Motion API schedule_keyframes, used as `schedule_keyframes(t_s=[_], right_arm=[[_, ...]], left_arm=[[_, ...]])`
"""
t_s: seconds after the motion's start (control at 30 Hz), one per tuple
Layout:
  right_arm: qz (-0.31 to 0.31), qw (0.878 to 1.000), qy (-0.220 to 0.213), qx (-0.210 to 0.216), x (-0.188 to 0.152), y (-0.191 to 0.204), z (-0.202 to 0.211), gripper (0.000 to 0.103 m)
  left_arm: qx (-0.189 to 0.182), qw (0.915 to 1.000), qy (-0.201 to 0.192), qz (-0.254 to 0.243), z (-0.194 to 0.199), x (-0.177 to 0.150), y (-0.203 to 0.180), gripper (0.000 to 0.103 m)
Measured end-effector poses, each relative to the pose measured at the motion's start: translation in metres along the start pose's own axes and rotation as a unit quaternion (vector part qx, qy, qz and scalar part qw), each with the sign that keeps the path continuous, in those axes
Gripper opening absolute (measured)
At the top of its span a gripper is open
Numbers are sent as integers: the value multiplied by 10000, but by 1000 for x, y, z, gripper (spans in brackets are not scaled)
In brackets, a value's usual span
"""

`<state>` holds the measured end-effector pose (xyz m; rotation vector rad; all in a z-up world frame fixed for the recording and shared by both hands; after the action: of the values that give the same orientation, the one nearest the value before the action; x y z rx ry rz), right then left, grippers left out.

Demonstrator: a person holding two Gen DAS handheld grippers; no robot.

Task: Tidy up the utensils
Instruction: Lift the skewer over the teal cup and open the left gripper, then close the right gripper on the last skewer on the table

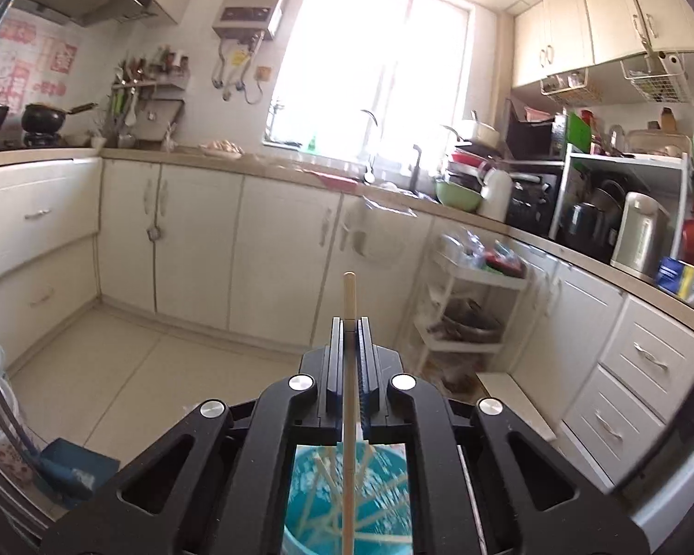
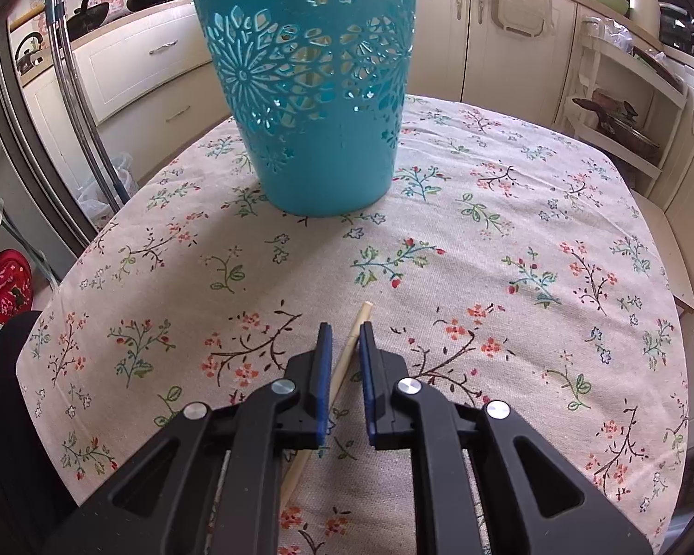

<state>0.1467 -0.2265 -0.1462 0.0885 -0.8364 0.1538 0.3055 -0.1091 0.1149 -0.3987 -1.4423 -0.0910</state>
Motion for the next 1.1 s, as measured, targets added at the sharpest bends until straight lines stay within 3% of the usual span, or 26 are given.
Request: schedule_keyframes(t_s=[0.3,0.5,0.7,0.77,0.9,0.97,1.1], right_arm=[[-19,10000,-9,25,0,-1,0,14],[48,10000,-6,59,0,1,-1,18],[33,9998,0,173,0,3,0,24],[-109,9994,-1,331,1,1,0,31],[-1162,9903,18,759,-1,-19,2,31],[-1223,9899,41,711,-2,-20,5,31],[-531,9983,12,230,-3,-1,6,31]], left_arm=[[441,9990,-72,40,-54,-32,19,5],[462,9987,195,33,-59,-71,25,5],[359,9971,619,-239,-41,-103,24,7],[401,9968,649,-242,-26,-106,30,14],[833,9952,520,-18,19,-107,65,52],[1014,9929,592,168,35,-115,86,56],[1329,9828,1188,473,51,-162,123,57]])
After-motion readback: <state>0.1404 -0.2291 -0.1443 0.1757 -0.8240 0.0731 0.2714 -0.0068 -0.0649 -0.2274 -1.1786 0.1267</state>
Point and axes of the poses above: each gripper's, at about its wrist camera, not at the fingertips, and z roughly against the way its jaws point, y to its left, x to its top, the point moved 4 cm from there along -z, roughly the way its jaws point, and after that the axes turned 11 degrees about -y, right-handed, at the moved point
